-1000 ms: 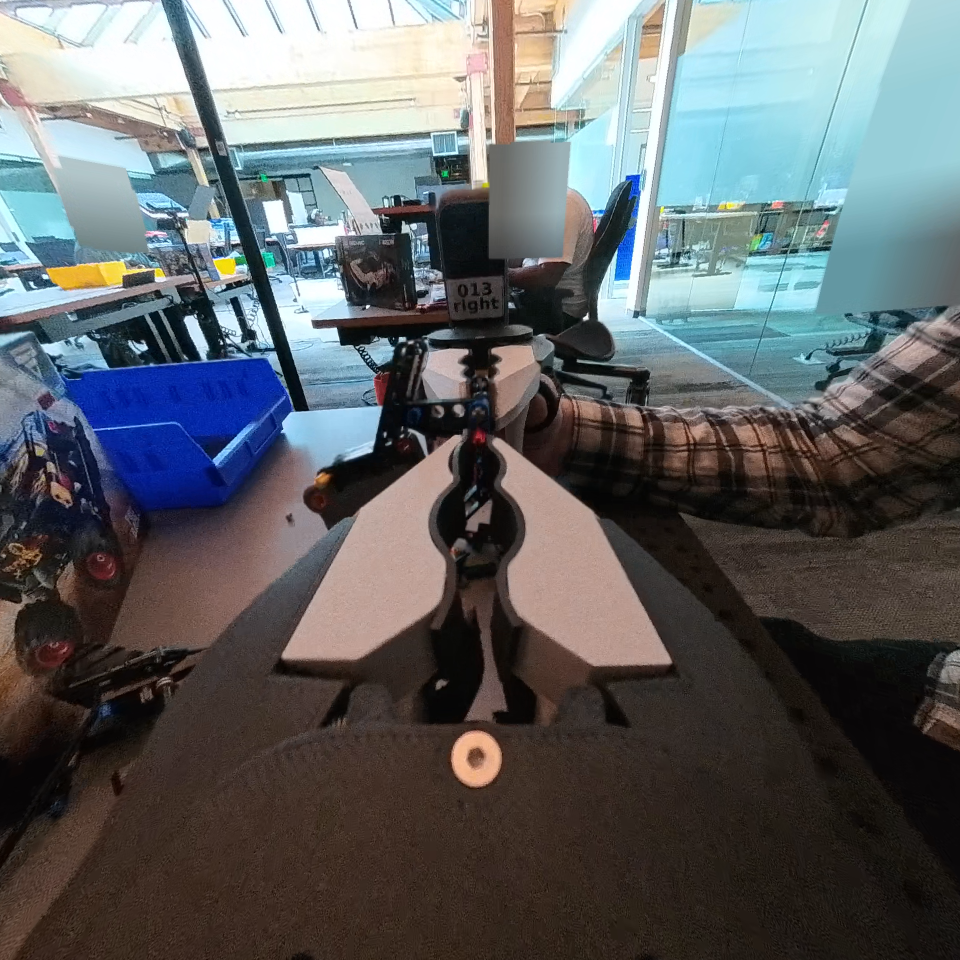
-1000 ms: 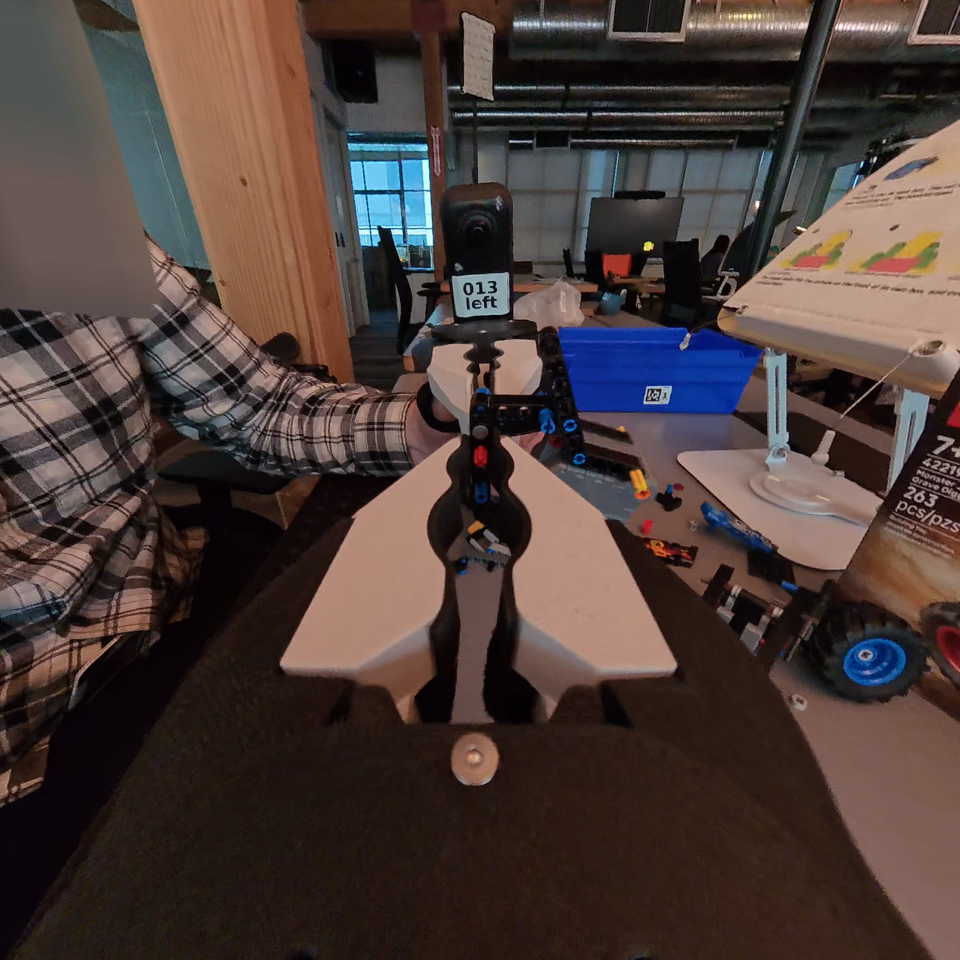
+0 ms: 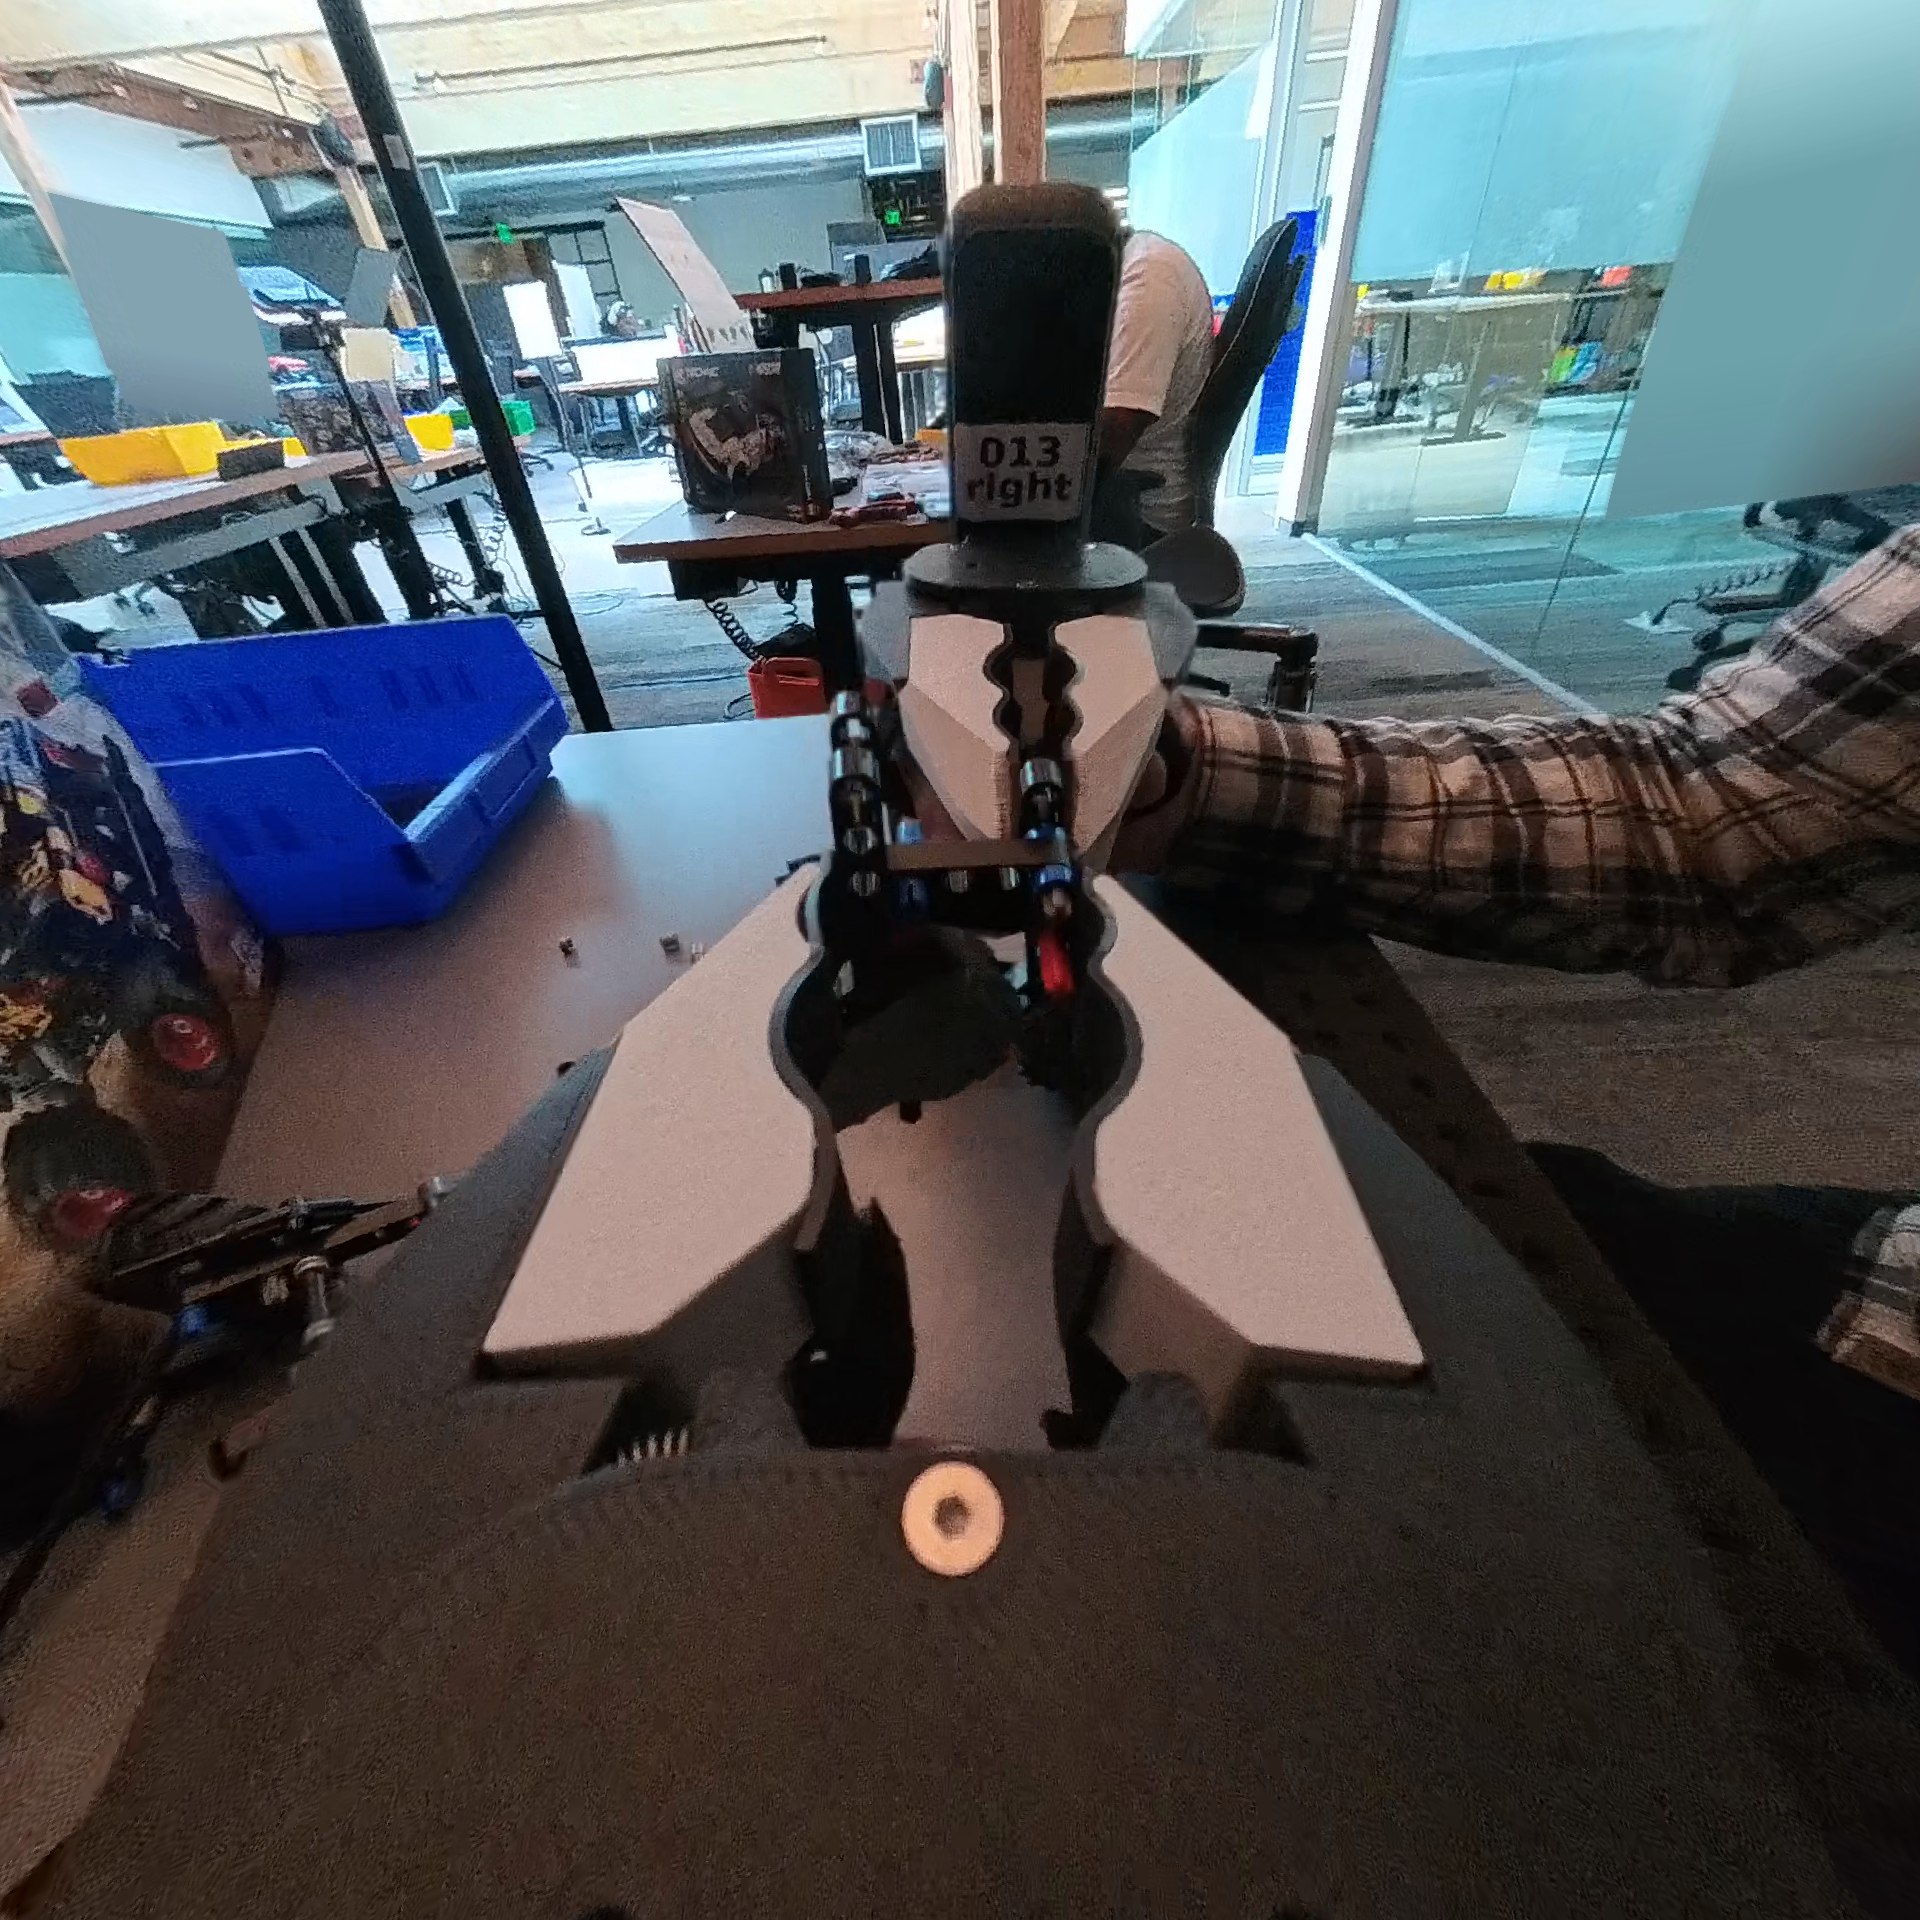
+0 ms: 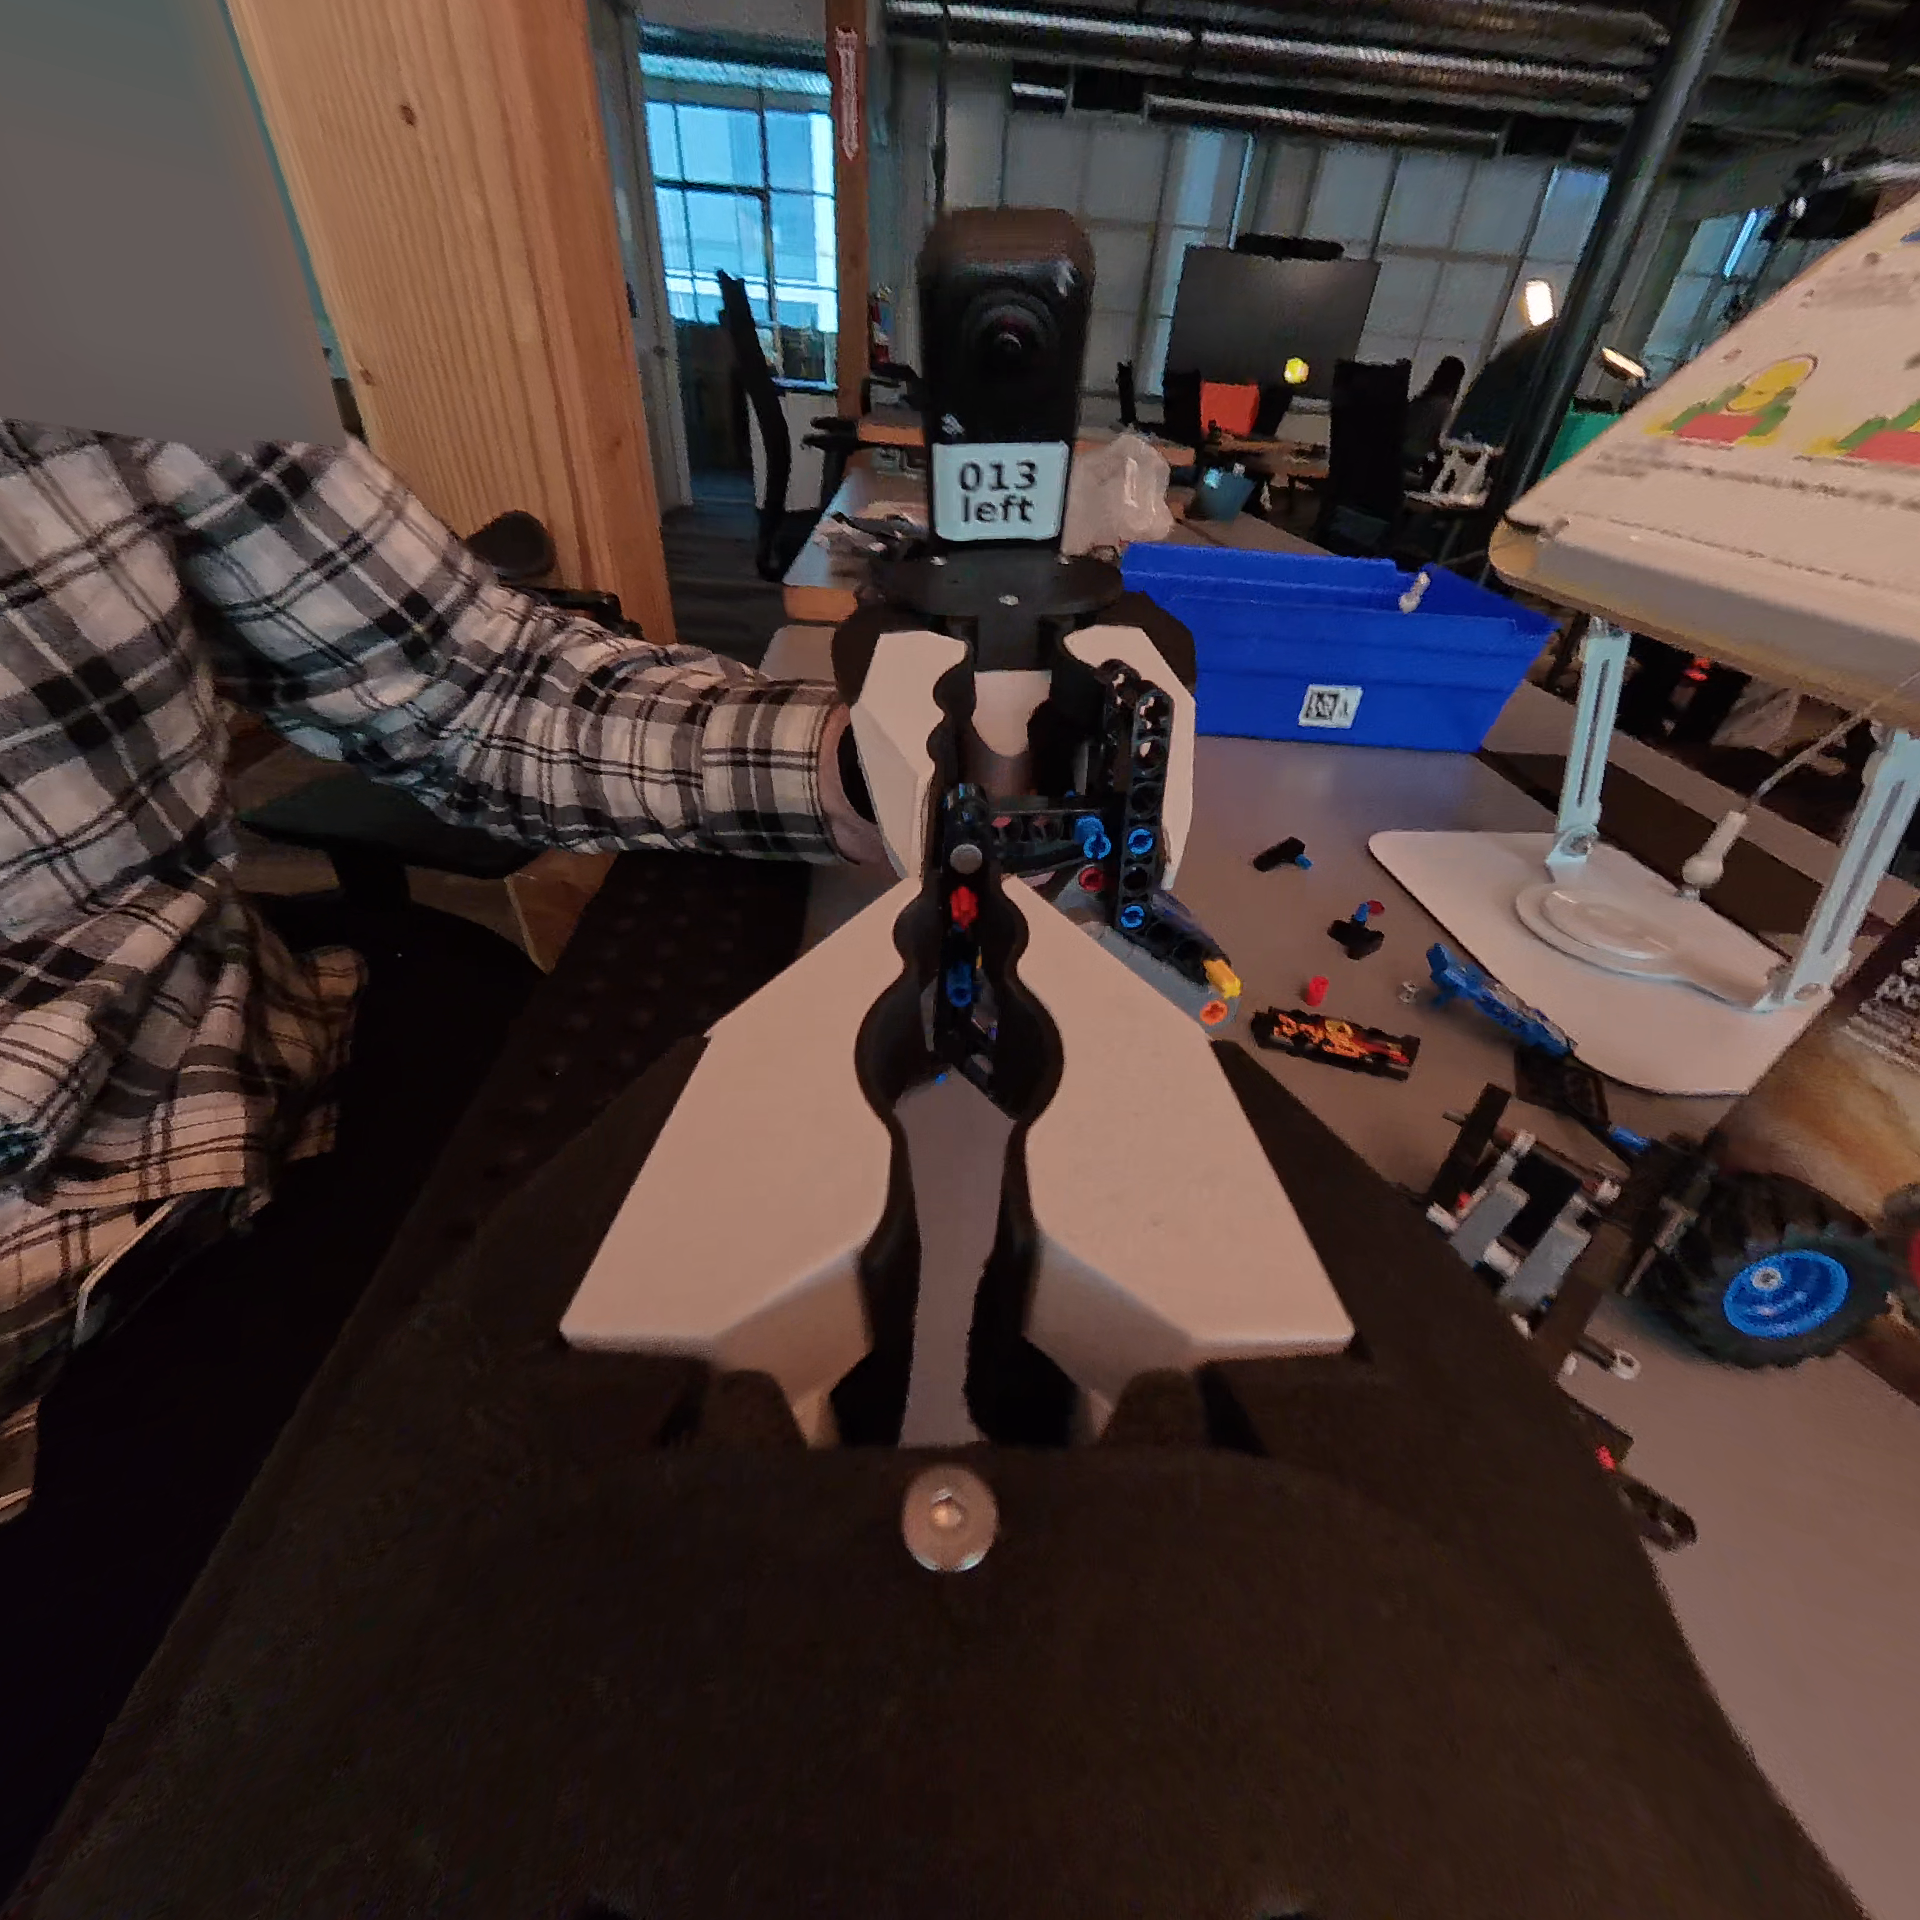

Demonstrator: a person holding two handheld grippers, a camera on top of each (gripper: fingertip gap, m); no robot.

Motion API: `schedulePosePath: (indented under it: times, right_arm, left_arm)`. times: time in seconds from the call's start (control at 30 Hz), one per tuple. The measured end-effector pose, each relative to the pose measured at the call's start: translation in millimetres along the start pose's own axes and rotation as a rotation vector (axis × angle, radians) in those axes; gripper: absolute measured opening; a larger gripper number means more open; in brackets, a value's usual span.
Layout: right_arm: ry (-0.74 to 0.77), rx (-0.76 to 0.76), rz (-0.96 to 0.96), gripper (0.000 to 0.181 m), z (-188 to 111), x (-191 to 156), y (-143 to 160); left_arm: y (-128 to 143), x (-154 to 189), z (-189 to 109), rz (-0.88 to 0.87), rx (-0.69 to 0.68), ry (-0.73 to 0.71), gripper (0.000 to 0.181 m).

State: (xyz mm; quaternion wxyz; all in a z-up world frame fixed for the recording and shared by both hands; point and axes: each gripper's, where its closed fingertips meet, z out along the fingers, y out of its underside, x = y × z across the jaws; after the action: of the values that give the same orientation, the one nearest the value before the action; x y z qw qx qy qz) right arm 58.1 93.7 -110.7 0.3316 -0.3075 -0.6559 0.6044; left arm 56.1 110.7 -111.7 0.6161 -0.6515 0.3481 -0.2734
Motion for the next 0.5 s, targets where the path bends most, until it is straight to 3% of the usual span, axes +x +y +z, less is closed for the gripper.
schedulePosePath:
  times: [0.3,0.33,0.37,0.4,0.5]
  right_arm:
    - [-0.057,0.046,0.008,0.001,-13.4,-6.5,-5.5]
    - [-0.014,0.089,0.013,0.0,-27.1,1.3,-10.9]
    - [0.017,0.224,0.032,0.0,-55.1,8.0,-30.5]
    - [0.045,0.275,0.038,0.0,-73.1,12.8,-38.1]
    - [-0.004,0.023,0.106,0.0,-26.3,8.2,5.9]
  left_arm:
    - [-9.4,8.5,-2.0,0.004,0.023,-0.006,0.039]
    - [-23.9,0.1,-20.0,-0.052,0.124,-0.016,0.039]
    - [-42.1,-18.7,-51.8,-0.117,0.247,-0.071,0.039]
    - [-45.3,-28.6,-71.2,-0.107,0.273,-0.127,0.039]
    - [0.1,-8.9,-32.7,-0.044,0.044,-0.079,0.04]
